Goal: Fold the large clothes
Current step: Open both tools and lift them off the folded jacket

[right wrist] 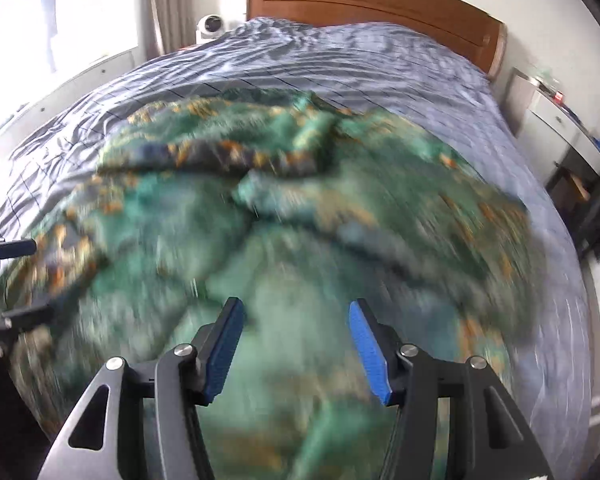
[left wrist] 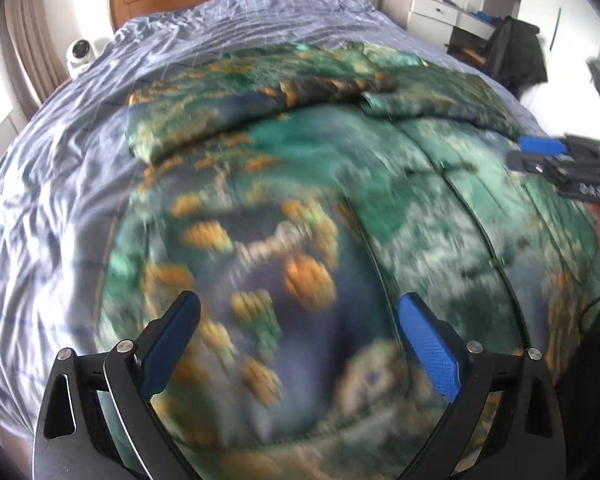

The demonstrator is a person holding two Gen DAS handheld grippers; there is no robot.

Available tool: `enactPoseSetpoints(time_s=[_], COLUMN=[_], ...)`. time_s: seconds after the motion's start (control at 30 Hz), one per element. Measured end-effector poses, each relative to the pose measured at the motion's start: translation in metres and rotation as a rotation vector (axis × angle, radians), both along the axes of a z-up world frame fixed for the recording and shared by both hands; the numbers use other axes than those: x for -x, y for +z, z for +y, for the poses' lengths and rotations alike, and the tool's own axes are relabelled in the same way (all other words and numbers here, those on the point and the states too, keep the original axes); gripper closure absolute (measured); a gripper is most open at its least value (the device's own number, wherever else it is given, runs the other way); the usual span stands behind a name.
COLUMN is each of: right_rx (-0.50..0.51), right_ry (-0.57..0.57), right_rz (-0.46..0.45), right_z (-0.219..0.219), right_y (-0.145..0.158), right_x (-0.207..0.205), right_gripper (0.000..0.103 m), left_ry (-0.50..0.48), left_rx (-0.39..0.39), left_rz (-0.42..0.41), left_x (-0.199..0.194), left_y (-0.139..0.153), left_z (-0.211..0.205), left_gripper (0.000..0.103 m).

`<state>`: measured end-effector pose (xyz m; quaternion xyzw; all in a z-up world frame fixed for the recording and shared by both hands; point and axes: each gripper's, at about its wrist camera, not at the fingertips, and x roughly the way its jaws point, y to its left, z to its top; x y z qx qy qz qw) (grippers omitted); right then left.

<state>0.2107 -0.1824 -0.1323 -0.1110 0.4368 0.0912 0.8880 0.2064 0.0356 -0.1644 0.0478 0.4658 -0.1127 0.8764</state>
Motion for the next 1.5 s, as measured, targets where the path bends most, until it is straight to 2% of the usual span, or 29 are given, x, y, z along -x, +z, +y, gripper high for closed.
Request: enactPoseSetpoints(time_s=[0.17,0.23,0.3,0.43,0.8,1.2,1.5], right_rx=[-0.025,-0.039,-0.07,-0.068,-0.112,-0.107,-0.105], right_ry=[-0.123,-0.168,-0.19,-0.197,-0.226,-0.217,-0.224], right_rz=[-0.041,-0.058,-0.046,-0.052,-0.049,-0.058,-0.095], right_z=[-0.03,-0.037,-0.04,-0.039,-0.041,-0.035,-0.037], right_y=[-0.006,-0.008,-0.011,-0.013,-0.014,-0.013,-0.002], right_x=[0.055,0.074,0.086,0.101,0.105,0.109,0.111], right_gripper=[0.047,0.044,0.038,0.037,0.036,0.036,0.036], left_ry=[0.011,0.015,0.01,0.002,0.007,0.015,0.024], left_rx=[0.008,0.003,-0.011,-0.062,-0.07,-0.059,-0.009], left_rz=[-0.01,-0.002,-0.001,-0.009,-0.007,-0.004,-0.025], left_x=[0.019,0.02,0.024,0.028,0.033,0.037,0.044], left_y=[-0.003,-0.006,-0.012,-0.022,-0.024,-0.02,0.004], left_z=[0.0,-0.003,-0.006,-0.012,-0.011,-0.009,0.003], left_gripper=[0.003,0.003,0.003,0.003,0.002,0.002,0.002])
